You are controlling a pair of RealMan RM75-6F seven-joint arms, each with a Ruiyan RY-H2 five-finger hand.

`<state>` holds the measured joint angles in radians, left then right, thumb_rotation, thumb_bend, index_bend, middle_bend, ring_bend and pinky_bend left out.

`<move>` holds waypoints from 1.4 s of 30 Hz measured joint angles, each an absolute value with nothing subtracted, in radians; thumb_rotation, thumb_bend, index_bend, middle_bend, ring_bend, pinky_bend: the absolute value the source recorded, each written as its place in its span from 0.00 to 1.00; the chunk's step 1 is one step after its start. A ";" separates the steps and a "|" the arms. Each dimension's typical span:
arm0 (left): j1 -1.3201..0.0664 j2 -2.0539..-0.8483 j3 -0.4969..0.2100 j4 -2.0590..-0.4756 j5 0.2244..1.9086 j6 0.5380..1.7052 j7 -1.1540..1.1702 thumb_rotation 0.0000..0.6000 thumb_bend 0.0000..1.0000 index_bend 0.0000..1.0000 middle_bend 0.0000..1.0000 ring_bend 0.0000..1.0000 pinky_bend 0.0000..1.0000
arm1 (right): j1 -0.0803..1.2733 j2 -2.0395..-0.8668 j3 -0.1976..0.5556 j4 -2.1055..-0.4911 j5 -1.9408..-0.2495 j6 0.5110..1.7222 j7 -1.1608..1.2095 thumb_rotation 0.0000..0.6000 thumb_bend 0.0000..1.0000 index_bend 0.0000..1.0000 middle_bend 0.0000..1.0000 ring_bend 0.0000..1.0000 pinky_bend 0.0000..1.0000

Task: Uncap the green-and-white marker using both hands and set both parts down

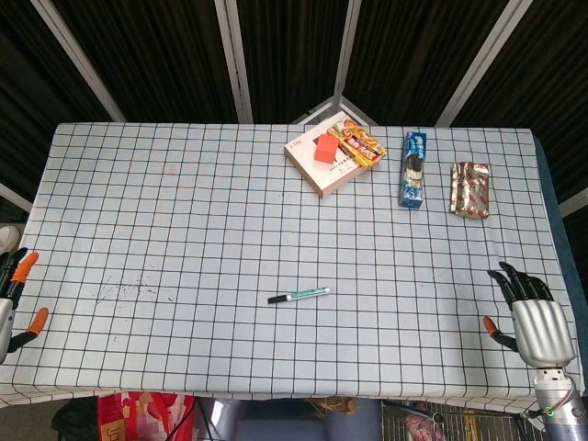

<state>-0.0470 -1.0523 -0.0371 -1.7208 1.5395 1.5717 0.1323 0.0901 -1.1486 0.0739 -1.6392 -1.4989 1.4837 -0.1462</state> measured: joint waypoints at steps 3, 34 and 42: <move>-0.045 -1.053 -0.034 -1.716 1.538 1.568 0.127 1.00 0.48 0.07 0.03 0.00 0.10 | 0.091 -1.154 0.072 -1.636 -1.496 1.479 -0.148 1.00 0.28 0.21 0.15 0.19 0.20; -0.066 -1.095 -0.051 -1.708 1.544 1.557 0.154 1.00 0.48 0.07 0.03 0.00 0.10 | 0.110 -1.164 0.076 -1.647 -1.483 1.449 -0.154 1.00 0.28 0.21 0.15 0.19 0.20; -0.062 -1.088 -0.051 -1.726 1.547 1.568 0.164 1.00 0.48 0.07 0.04 0.00 0.10 | 0.163 -1.206 0.100 -1.682 -1.462 1.385 -0.196 1.00 0.28 0.23 0.15 0.17 0.20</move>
<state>-0.0618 -1.0877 -0.0515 -1.7256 1.5468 1.5679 0.1641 0.1635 -1.2065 0.1002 -1.6816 -1.4617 1.3855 -0.1965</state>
